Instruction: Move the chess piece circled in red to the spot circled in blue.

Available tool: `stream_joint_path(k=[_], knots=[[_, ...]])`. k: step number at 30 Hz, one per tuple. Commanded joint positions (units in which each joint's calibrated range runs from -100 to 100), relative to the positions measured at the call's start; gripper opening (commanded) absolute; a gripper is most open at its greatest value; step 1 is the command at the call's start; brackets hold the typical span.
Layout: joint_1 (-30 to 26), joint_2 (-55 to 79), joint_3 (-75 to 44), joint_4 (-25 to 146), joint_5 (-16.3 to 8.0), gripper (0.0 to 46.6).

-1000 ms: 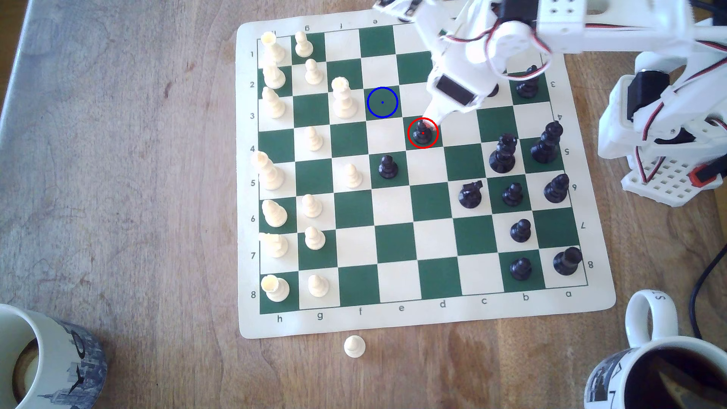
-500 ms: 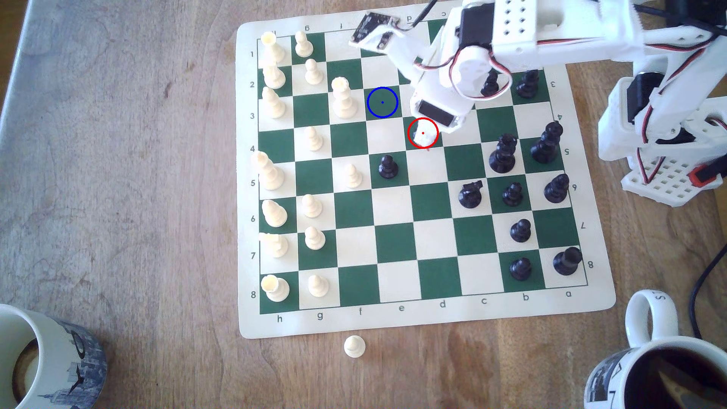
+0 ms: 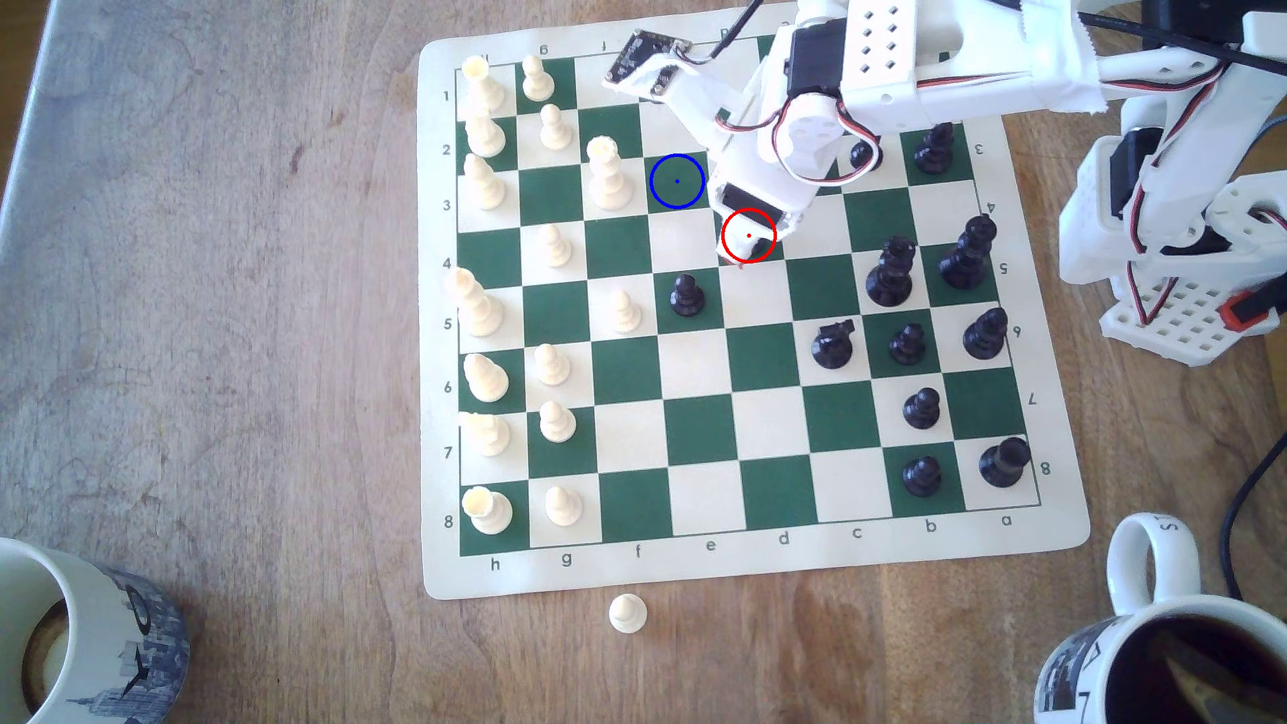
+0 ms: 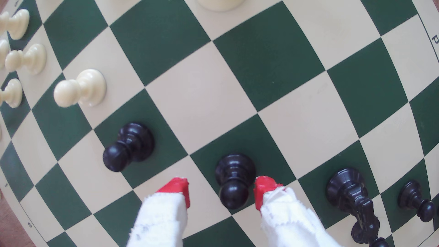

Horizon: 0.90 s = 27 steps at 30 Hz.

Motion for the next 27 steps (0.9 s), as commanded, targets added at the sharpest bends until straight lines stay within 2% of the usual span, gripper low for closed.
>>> stream_joint_path(k=[1, 8, 10, 16, 18, 27], knots=[[-0.45, -0.61, -4.48, -0.70, 0.15, 14.3], [-0.29, 0.24, -4.39, -0.78, 0.29, 12.7], [-0.21, 0.24, -4.48, -1.19, 0.05, 10.3], [-0.14, -0.18, -4.48, -1.52, -0.05, 7.7], [-0.14, -0.35, -4.48, -1.52, -0.05, 5.2], [-0.21, -2.98, -5.03, 0.45, 0.00, 1.5]])
